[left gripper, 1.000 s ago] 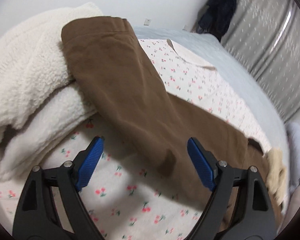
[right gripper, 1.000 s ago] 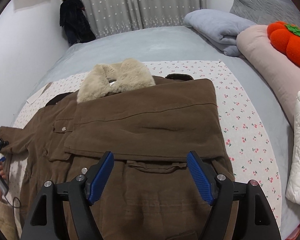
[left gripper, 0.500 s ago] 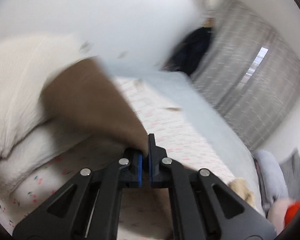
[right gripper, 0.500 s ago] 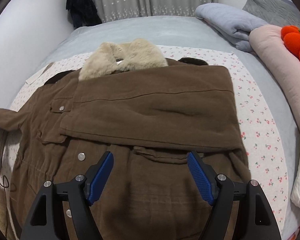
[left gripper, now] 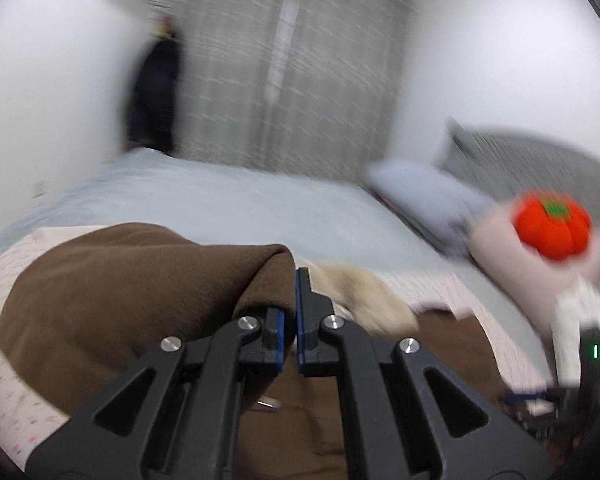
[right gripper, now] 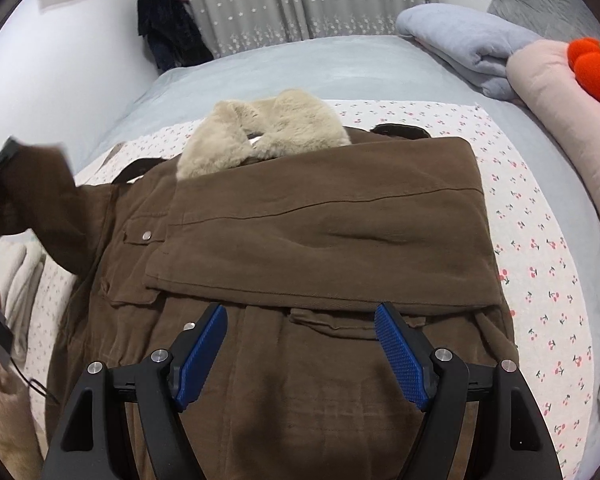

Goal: Fold large clothes

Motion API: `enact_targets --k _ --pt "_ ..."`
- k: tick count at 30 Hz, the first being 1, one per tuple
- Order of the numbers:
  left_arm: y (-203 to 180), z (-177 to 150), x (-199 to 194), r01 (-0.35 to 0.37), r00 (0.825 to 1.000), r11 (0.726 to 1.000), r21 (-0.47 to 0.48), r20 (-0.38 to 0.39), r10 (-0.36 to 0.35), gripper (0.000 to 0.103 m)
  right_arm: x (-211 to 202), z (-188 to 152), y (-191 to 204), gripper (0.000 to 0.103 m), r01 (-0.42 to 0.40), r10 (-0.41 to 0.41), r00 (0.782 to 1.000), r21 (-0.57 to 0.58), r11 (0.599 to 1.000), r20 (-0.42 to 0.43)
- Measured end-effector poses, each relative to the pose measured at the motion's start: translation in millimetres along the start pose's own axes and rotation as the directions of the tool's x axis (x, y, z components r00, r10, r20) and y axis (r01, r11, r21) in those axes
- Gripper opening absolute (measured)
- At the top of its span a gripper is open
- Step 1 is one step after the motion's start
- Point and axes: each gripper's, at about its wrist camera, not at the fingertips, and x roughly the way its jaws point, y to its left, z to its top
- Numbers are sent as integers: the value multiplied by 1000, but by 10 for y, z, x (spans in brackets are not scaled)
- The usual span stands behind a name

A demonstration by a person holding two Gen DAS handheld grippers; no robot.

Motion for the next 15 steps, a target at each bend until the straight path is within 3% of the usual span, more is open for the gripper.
enact_targets --k 3,6,8,10,12,14,15 --pt "-424 -198 341 61 991 993 105 -128 -47 5 -15 23 -96 78 -4 4 1000 29 1000 8" --pt "-687 -580 740 114 954 981 158 -292 -64 6 -24 47 -192 78 -9 8 1000 56 998 15" --pt "-739 -926 1007 150 902 979 142 -425 -77 6 -17 54 -244 78 -11 10 1000 72 997 16" --pt "-740 -1251 1149 155 853 979 135 -519 -64 18 7 56 -280 78 -13 12 1000 85 996 13" --pt "-744 -1311 1088 155 861 976 154 -506 -57 20 45 51 -309 78 -17 17 1000 95 995 3" --pt "-804 -1215 939 174 853 970 168 -518 -63 39 78 49 -316 78 -15 16 1000 93 996 -2" --pt "-818 -1169 850 190 849 967 170 -523 -75 55 86 48 -311 78 -14 14 1000 89 996 -2"
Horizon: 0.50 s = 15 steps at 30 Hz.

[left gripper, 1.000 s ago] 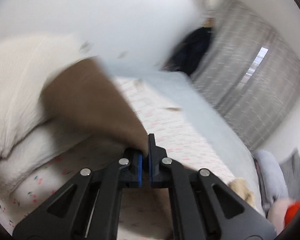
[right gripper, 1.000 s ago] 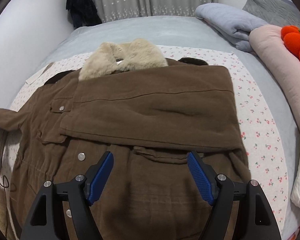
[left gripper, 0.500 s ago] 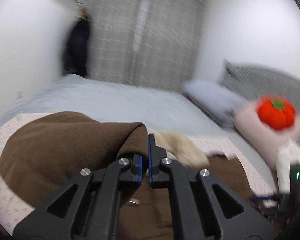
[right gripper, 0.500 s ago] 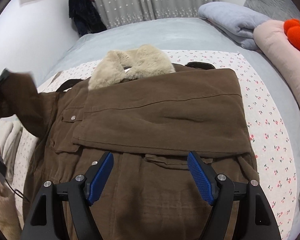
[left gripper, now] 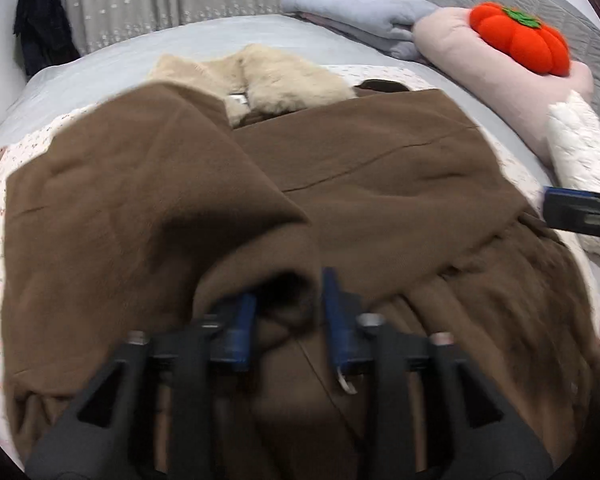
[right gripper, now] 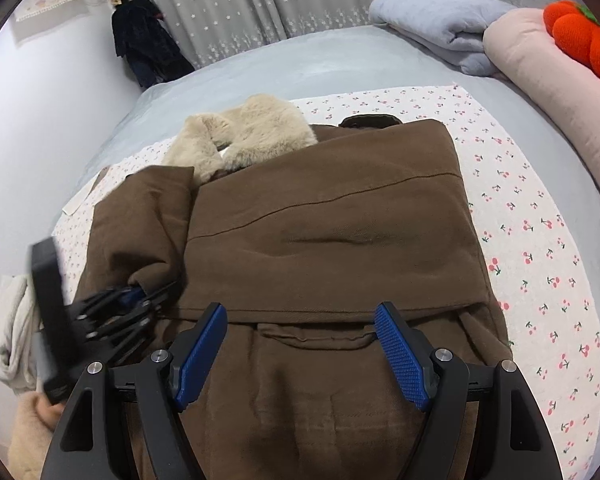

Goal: Fold large clothes

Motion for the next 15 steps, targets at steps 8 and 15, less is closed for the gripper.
enact_targets --k 8,15 --pt "415 -275 -908 -116 989 990 82 104 108 75 60 13 285 78 -61 61 998 -56 997 -12" --pt "1450 -404 -916 -156 977 959 -236 106 185 75 267 36 1156 78 -96 93 995 -244 965 -27"
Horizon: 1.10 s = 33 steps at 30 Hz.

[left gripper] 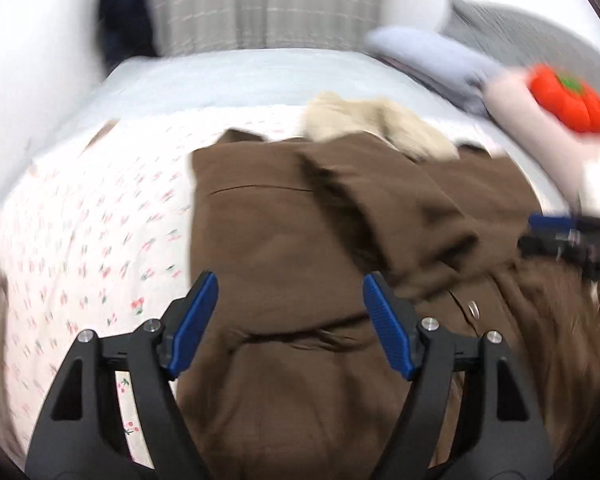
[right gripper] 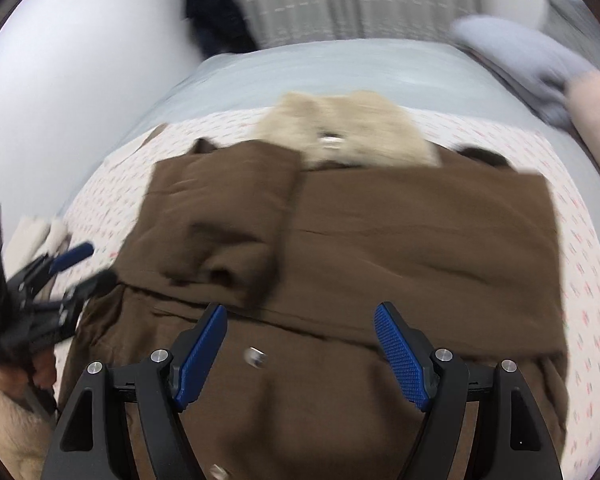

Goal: Fold large clothes

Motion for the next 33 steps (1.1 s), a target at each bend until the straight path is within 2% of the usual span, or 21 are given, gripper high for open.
enact_targets --k 2,4,7,9,11,12,13,15,19,23,25,26,28,30,31,32,33 --pt "188 -19 76 17 1000 996 -86 8 -16 69 161 121 299 78 -7 7 1000 -64 998 9" --pt "282 -49 204 28 999 992 -125 -15 -30 54 338 228 573 77 -17 21 999 -122 992 31" --pt "312 -147 442 8 997 989 -150 -79 -20 45 634 304 845 73 -67 70 997 -180 981 14" --pt "352 -204 514 -23 995 988 -154 -104 7 44 925 313 970 70 -66 59 998 -196 978 -38" --pt "383 -245 578 -22 994 984 -177 -113 2 44 1188 273 1061 47 29 -43 998 -245 969 -50" --pt "397 -252 576 -22 993 982 -187 -115 0 44 1262 239 1094 30 59 -73 997 -290 955 -38" --pt "410 -251 569 -22 993 980 -197 -117 -1 44 1280 213 1119 18 64 -75 997 -323 944 -21" --pt "414 -254 547 -25 993 981 -193 -116 3 44 1198 224 1112 12 52 -58 998 -333 942 -7" --pt "427 -288 521 -45 993 983 -180 -115 25 44 771 334 731 12 15 -4 999 -228 973 51" --pt "373 -249 477 -81 992 983 -167 -111 63 44 297 351 -21 14 -72 74 990 -23 997 119" --pt "324 -220 458 -103 991 983 -154 -106 87 46 203 276 -498 23 -113 100 989 109 988 113" --pt "306 -212 454 -106 991 983 -151 -101 92 47 194 221 -724 27 -129 111 988 172 977 108" --pt "257 -188 435 -100 992 984 -150 -87 88 52 198 70 -1210 48 -132 103 989 313 941 109" --pt "205 -161 420 -90 994 985 -150 -71 80 53 201 -76 -1558 58 -186 140 981 438 880 135" --pt "192 -146 426 -88 995 985 -150 -67 79 53 222 -133 -1685 60 -241 188 970 483 842 156" --pt "158 -128 411 -84 995 985 -148 -56 77 53 261 -201 -1818 60 -319 260 948 529 786 185" --pt "126 -113 400 -76 997 986 -145 -43 71 53 302 -235 -1883 63 -368 307 930 552 748 204"
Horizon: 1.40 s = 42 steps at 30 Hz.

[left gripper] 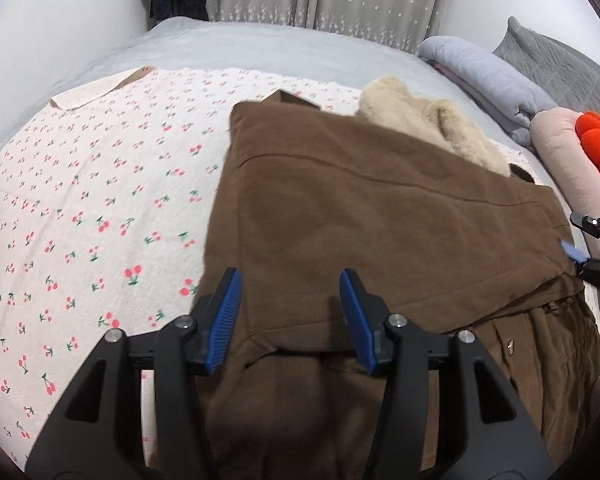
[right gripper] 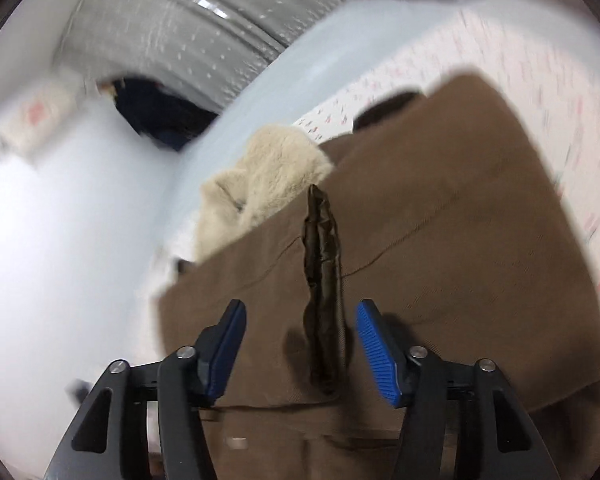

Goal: Fold large clothes

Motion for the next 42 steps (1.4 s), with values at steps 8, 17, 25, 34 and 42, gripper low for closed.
enact_targets --k 8,17,25,34,42 --pt "-160 -80 109 58 998 997 57 -9 -58 53 391 -248 354 11 162 -178 983 -228 960 -50" --pt "-227 -189 209 21 999 993 118 -41 -16 54 566 -451 495 20 417 -439 898 -394 819 37" --pt "-239 -186 -321 -63 996 992 107 -62 70 81 -273 -521 491 64 450 -468 883 -343 824 34" --pt "-61 -558 -1071 -55 991 992 116 -112 68 86 -1255 -980 339 78 434 -459 888 -360 826 15" --pt "394 -1255 -1358 -28 974 997 68 -222 43 86 -1755 -1472 -203 79 430 -475 878 -343 835 -58"
